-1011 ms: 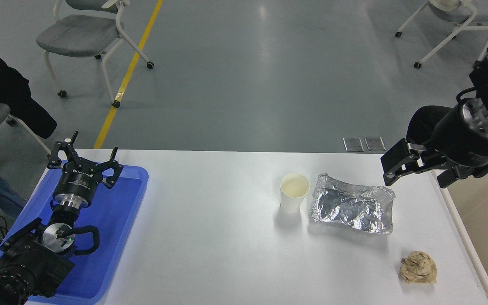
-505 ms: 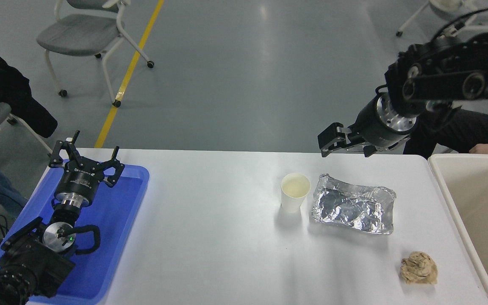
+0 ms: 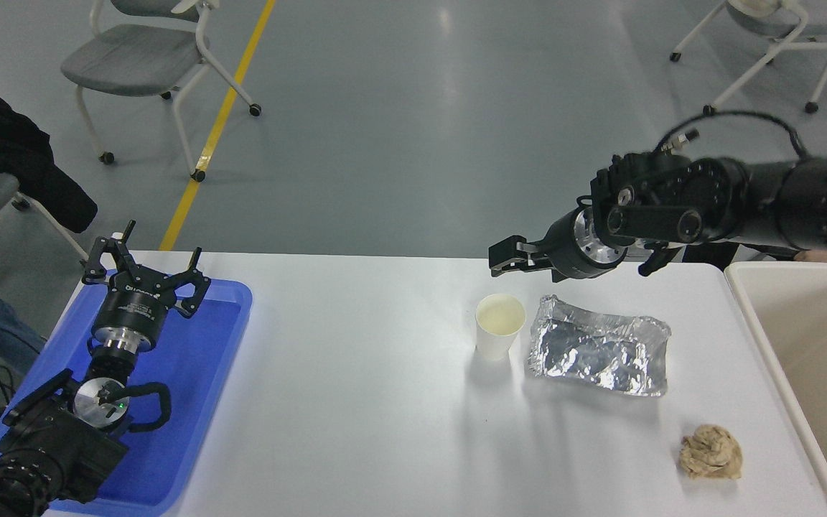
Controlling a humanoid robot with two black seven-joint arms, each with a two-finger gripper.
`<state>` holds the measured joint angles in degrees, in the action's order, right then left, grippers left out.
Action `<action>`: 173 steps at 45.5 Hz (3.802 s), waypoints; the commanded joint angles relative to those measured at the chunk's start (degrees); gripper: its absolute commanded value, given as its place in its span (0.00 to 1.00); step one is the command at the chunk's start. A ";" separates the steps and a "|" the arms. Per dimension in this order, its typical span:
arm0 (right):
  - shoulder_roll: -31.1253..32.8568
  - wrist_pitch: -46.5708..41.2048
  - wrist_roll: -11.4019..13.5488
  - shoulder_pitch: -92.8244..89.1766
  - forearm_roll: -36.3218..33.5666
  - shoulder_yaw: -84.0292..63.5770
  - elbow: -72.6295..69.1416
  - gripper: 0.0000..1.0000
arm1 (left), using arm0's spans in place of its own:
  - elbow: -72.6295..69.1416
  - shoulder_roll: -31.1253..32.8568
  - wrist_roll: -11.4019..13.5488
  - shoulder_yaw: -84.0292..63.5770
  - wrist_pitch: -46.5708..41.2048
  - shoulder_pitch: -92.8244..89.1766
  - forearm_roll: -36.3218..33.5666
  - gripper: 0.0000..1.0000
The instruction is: Pick up paper cup place in dustbin
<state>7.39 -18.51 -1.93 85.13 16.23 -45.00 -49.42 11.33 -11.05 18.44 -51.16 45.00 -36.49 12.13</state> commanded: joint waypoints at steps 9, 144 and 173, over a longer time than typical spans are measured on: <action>-0.45 3.30 0.26 -11.65 7.41 8.35 7.67 0.98 | 0.00 -0.11 0.02 -0.08 0.00 0.02 0.00 1.00; 52.81 -20.43 1.67 34.77 24.20 -24.88 -0.61 0.00 | -0.17 -0.37 0.10 0.01 0.00 0.28 0.09 1.00; 42.89 2.68 -2.11 -37.57 22.71 29.69 25.94 0.00 | 0.00 -0.28 0.10 0.01 0.00 0.19 0.09 1.00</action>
<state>56.55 -24.64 -3.75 69.35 39.86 -32.54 -32.97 11.25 -11.36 18.54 -51.17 45.00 -36.28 12.21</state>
